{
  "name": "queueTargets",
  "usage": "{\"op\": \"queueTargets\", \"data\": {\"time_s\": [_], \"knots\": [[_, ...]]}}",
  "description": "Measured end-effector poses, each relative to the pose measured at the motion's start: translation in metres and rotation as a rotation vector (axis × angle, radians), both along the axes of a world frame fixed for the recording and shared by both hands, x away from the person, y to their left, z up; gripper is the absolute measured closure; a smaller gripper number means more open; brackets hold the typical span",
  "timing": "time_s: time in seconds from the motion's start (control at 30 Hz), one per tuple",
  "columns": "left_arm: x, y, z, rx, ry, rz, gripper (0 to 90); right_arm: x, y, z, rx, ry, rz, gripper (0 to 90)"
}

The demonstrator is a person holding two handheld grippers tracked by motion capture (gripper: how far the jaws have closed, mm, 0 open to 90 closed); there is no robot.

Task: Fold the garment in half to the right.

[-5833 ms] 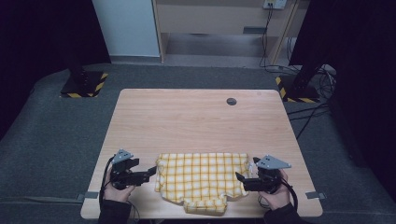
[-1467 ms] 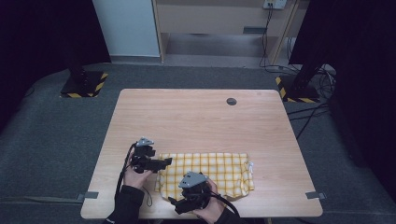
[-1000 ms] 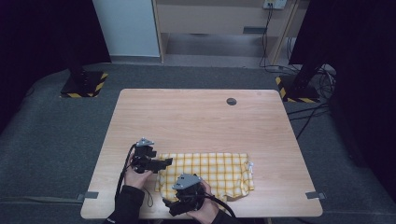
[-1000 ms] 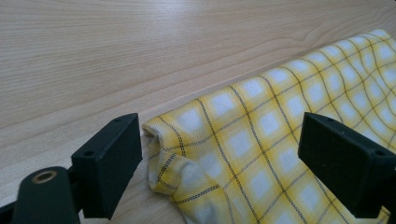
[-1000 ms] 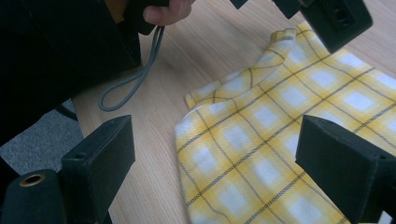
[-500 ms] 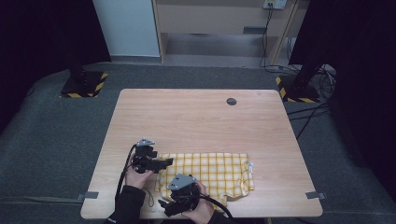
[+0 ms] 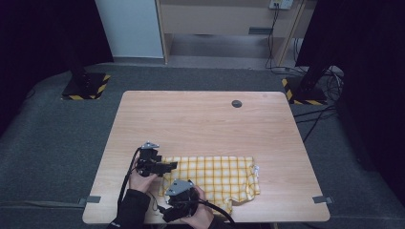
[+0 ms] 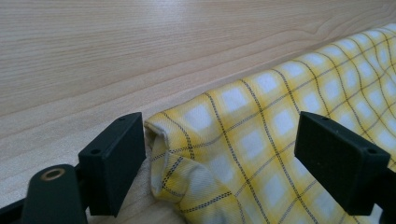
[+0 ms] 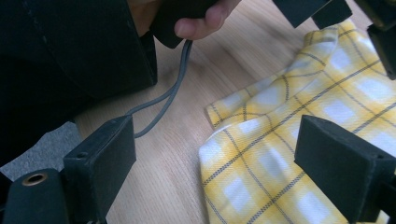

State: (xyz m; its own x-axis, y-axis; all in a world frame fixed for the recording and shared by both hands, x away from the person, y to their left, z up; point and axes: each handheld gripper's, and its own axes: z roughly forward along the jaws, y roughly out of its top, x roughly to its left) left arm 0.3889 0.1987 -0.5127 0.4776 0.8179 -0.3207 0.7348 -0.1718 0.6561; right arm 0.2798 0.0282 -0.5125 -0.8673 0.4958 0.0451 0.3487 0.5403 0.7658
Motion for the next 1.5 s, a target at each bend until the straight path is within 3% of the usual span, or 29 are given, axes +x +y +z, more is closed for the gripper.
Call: {"op": "queueTargets", "data": {"time_s": [0.57, 1.0, 1.3, 1.4, 1.5], "knots": [[0.005, -0.001, -0.007, 0.015, 0.029, -0.010, 17.8, 0.008, 0.017, -0.011, -0.057, -0.013, -0.032, 16.1], [0.004, -0.003, -0.008, 0.033, 0.018, -0.002, 22.1, 0.014, 0.025, -0.019, -0.104, -0.024, -0.070, 21.1], [-0.002, -0.011, -0.007, 0.103, -0.014, 0.022, 30.8, 0.014, 0.023, -0.020, -0.076, -0.034, -0.097, 34.8], [-0.005, -0.012, -0.008, 0.102, -0.029, 0.041, 36.8, 0.014, 0.023, -0.019, -0.077, -0.035, -0.119, 39.6], [-0.006, -0.012, -0.008, 0.088, -0.016, 0.054, 44.7, 0.013, 0.023, -0.019, -0.073, -0.044, -0.138, 44.6]]}}
